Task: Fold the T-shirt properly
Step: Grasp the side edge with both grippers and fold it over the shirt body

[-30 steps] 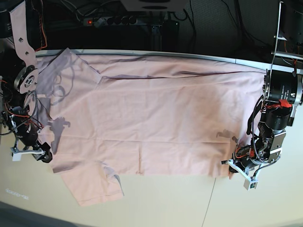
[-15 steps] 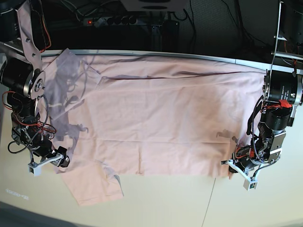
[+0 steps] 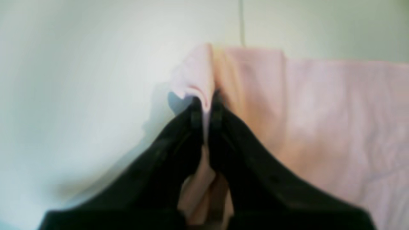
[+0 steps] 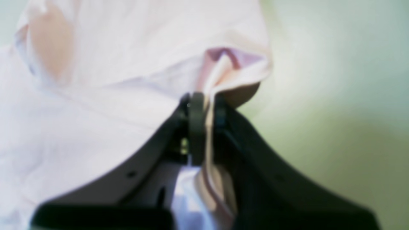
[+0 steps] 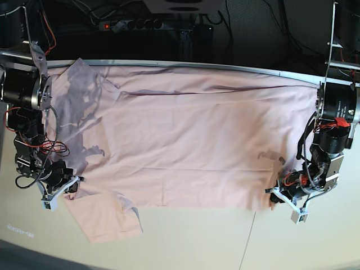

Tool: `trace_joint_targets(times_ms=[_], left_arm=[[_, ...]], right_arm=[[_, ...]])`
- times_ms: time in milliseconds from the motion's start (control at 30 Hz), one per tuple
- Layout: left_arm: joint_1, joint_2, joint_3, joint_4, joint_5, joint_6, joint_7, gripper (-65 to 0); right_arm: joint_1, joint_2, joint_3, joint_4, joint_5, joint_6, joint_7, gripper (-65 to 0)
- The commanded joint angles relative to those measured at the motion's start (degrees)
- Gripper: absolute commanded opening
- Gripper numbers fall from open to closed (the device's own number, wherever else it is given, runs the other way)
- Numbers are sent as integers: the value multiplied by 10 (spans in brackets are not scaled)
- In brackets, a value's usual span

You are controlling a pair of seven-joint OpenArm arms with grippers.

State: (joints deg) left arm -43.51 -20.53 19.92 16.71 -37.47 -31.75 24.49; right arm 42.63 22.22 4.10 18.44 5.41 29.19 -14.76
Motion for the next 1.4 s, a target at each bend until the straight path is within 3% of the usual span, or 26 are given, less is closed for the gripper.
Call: trace_joint_targets(times_ms=[0,233,367,433,500,633,933,1133,1367], left_arm=[[-13,-9,1,2,-9,-23,18,-650],[-19,-43,1,13,-51,-28,19,-650],[-39,-53,1,19,-69,-50,34,-650],[-50,-55,1,19,-88,-54,69,-650],[-56,-57,1,19,-115,-83,119,-650],[-57,-70,1,19,-203,-83,196,-650],[-57,-118,1,54,-313,-83,311,-650],[-53,-153,1,107,-407,-83,414,-650],[3,-189,1,173,-431,-83,435,-650]], right_arm=[[4,10,-1,14,-11,-5,-17,-650],[-16,9,-1,65,17,0,-19,-650],[-28,9,-1,96,27,15,-20,-650],[-34,10,-1,111,27,17,-24,-650],[-44,15,-1,134,37,17,-37,-650],[-68,35,-1,193,99,17,-83,-650],[-116,98,-1,313,192,22,-139,-650],[-120,115,-1,326,242,23,-182,-650],[-120,121,0,338,289,24,-235,-650]])
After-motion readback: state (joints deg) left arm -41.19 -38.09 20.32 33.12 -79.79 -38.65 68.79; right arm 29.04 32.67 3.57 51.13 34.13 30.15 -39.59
